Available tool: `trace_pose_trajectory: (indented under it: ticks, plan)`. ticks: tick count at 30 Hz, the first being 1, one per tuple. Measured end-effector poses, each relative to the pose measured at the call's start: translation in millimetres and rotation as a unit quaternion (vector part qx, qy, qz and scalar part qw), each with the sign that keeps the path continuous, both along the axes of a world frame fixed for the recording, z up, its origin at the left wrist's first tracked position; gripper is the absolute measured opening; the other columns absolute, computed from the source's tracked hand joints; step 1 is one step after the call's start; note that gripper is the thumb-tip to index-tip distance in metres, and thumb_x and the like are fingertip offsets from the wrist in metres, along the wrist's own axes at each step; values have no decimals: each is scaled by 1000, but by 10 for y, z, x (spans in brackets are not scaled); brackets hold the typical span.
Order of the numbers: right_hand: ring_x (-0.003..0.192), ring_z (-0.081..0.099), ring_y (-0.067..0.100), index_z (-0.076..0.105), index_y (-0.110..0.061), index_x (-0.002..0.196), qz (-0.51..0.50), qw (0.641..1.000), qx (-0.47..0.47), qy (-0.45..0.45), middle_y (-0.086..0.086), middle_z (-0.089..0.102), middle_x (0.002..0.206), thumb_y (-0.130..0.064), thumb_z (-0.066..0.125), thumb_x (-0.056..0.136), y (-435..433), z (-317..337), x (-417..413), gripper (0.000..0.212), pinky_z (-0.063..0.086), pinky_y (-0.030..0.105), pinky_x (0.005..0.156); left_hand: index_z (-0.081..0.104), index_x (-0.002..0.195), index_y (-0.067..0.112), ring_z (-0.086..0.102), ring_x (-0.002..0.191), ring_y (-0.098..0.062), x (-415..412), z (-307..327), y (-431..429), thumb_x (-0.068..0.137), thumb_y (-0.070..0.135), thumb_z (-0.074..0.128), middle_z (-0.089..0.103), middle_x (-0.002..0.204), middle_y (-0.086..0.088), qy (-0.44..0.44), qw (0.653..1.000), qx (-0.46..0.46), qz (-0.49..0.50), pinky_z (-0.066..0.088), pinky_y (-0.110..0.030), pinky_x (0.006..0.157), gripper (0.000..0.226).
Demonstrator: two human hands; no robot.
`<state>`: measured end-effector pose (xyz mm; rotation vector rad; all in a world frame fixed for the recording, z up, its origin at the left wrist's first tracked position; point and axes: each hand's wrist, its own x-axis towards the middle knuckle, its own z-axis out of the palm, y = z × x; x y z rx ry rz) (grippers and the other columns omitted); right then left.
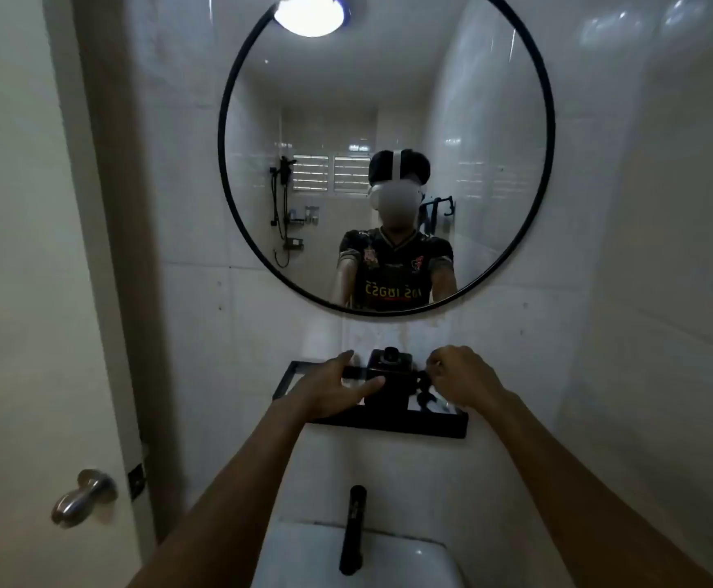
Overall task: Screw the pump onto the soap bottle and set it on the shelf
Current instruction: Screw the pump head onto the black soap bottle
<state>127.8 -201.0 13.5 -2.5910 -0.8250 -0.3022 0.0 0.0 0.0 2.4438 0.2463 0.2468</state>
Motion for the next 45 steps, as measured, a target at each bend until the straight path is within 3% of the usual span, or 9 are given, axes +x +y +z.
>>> trace_pose_trajectory:
  ticks: [3, 6, 10, 14, 18, 27, 36, 41, 45]
  plan:
    - [61, 59, 24, 63, 1, 70, -3, 1000, -3, 12, 14, 66, 70, -14, 55, 87, -11, -42, 55, 24, 41, 28, 51, 13, 163, 33, 48, 142, -25, 76, -110, 32, 80, 64, 72, 34, 165, -4, 4, 999, -45, -17, 43, -35, 110, 106]
    - [53, 52, 21, 47, -8, 55, -9, 999, -20, 25, 5, 50, 54, -19, 62, 86, 15, -106, 94, 36, 35, 27, 47, 15, 162, 38, 49, 142, -23, 166, -207, 69, 75, 61, 78, 41, 161, -3, 4, 999, -37, -16, 43, -32, 108, 109]
    - [59, 62, 24, 62, -4, 64, -5, 999, -33, 39, 5, 56, 59, -20, 67, 83, 23, -114, 146, 26, 43, 27, 52, 30, 157, 41, 48, 141, -17, 249, -213, 92, 71, 53, 83, 51, 152, 1, -28, 997, -52, -46, 43, -34, 112, 101]
    - [61, 61, 24, 58, -6, 61, 2, 998, -24, 60, 8, 58, 61, -18, 68, 79, 67, -126, 197, 24, 43, 27, 53, 40, 152, 40, 53, 134, -14, 307, -231, 105, 68, 48, 86, 58, 143, 5, -45, 994, -73, -61, 46, -39, 112, 96]
    - [68, 69, 30, 69, 11, 76, 0, 997, 5, 77, 22, 73, 76, -15, 67, 79, 64, -148, 241, 26, 41, 28, 53, 48, 148, 33, 56, 130, -12, 340, -240, 117, 70, 38, 89, 61, 139, 3, -51, 991, -101, -66, 46, -40, 112, 88]
    - [78, 72, 26, 80, -9, 83, 7, 995, 65, 75, 11, 77, 83, -25, 73, 81, 39, -69, 143, 18, 61, 39, 75, 58, 141, 28, 59, 126, -11, 337, -251, 144, 69, 27, 93, 68, 127, 5, -55, 986, -140, -69, 45, -34, 112, 80]
    - [77, 71, 15, 80, -16, 84, 1, 985, 160, 66, 0, 77, 76, -29, 73, 82, -24, 25, -17, 14, 58, 29, 77, 63, 134, 22, 63, 118, -13, 332, -291, 219, 62, 35, 96, 70, 122, 1, -50, 987, -147, -50, 50, -25, 98, 81]
    - [66, 66, 3, 80, -15, 83, 1, 978, 206, 47, -12, 67, 59, -28, 73, 83, -74, 63, -59, 15, 52, 20, 66, 64, 133, 22, 64, 118, -12, 346, -316, 243, 47, 52, 93, 70, 122, 2, -62, 987, -142, -51, 54, -32, 101, 96]
    - [70, 68, 0, 79, -16, 93, 9, 962, 268, 43, -6, 73, 70, -25, 76, 82, -107, 99, -87, 14, 51, 16, 69, 63, 133, 23, 65, 116, -12, 366, -334, 262, 47, 52, 95, 69, 121, 3, -63, 987, -137, -53, 55, -32, 100, 96]
